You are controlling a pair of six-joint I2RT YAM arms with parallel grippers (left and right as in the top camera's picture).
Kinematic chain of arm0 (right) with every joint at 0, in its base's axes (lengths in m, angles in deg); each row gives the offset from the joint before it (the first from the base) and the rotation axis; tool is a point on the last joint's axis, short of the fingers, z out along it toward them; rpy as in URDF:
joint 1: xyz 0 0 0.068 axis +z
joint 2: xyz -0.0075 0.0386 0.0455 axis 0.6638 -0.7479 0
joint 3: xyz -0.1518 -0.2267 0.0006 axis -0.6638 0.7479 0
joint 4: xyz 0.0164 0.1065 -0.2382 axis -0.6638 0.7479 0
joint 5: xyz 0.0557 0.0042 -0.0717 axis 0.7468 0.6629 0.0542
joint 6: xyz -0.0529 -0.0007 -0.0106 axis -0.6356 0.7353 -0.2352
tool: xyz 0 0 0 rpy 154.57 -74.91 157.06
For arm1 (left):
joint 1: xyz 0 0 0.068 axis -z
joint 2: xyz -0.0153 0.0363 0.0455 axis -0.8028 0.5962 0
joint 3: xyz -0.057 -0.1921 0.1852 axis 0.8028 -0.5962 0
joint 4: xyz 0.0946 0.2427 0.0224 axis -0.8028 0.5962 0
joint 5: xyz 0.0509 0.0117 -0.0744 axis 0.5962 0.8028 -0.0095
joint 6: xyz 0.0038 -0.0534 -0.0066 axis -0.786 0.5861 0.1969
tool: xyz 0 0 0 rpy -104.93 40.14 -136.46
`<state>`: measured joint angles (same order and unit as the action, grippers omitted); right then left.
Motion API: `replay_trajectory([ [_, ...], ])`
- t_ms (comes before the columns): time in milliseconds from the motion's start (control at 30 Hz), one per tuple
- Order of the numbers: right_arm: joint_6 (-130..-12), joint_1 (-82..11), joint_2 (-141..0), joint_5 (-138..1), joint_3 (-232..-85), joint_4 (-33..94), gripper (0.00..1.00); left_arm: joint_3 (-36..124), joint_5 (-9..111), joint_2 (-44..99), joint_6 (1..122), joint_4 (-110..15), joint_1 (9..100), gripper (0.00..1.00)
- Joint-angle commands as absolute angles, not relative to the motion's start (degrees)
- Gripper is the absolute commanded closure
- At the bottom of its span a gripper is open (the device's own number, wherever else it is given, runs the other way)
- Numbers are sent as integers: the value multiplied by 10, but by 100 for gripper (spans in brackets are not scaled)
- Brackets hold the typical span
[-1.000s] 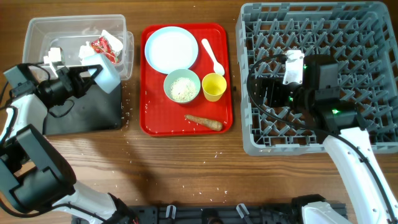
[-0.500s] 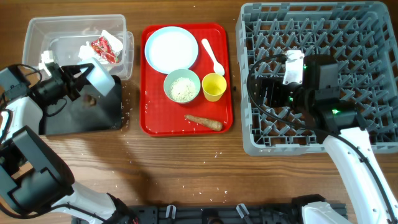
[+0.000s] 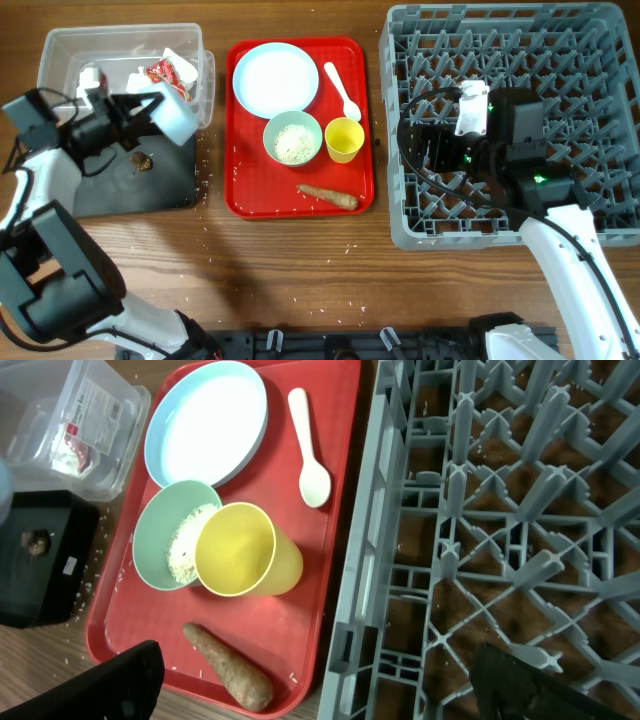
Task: Sort waste into correct bins and load items into the dishwasher rack
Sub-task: 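Return the blue bowl onto the blue plate on the red tray, then grasp the green rice bowl with left gripper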
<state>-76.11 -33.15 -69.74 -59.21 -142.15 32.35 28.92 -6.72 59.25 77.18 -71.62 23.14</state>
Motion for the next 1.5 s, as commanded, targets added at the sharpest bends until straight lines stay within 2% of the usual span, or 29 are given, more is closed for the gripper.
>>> replay_trajectory([
  [0, -755, -330, -699, -584, -1432, 322, 0, 296, -34, 530, 773, -727, 290, 96],
  [233, -755, -330, -699, -585, -1432, 322, 0, 296, 144, 491, 763, -723, 460, 96],
  [433, -755, -330, -699, -585, -1432, 320, 1, 296, 444, 491, 610, -565, 623, 96],
  [700, -755, -330, -723, -585, -1432, 311, 0, 296, 585, 470, 546, -406, 667, 96],
  [967, -745, -330, -737, -584, -1432, 296, 0, 393, 588, 460, 538, -396, 667, 96],
  [1033, -745, -330, -737, -584, -1432, 296, 0, 401, 593, 460, 520, -431, 669, 96],
  [1233, -744, -330, -737, -584, -1432, 297, 0, 401, 777, 567, 342, -591, 756, 96],
  [1300, -744, -330, -737, -584, -1432, 297, 0, 401, 827, 638, 328, -665, 764, 96],
  [1367, -744, -330, -737, -584, -1432, 297, 0, 401, 826, 675, 329, -691, 763, 95],
  [1400, -744, -330, -737, -584, -1432, 297, 0, 401, 826, 689, 329, -700, 763, 91],
  [1433, -744, -330, -737, -584, -1432, 297, 0, 401, 827, 696, 329, -705, 763, 76],
  [1467, -744, -330, -737, -584, -1432, 297, 0, 401, 826, 697, 329, -707, 763, 56],
])
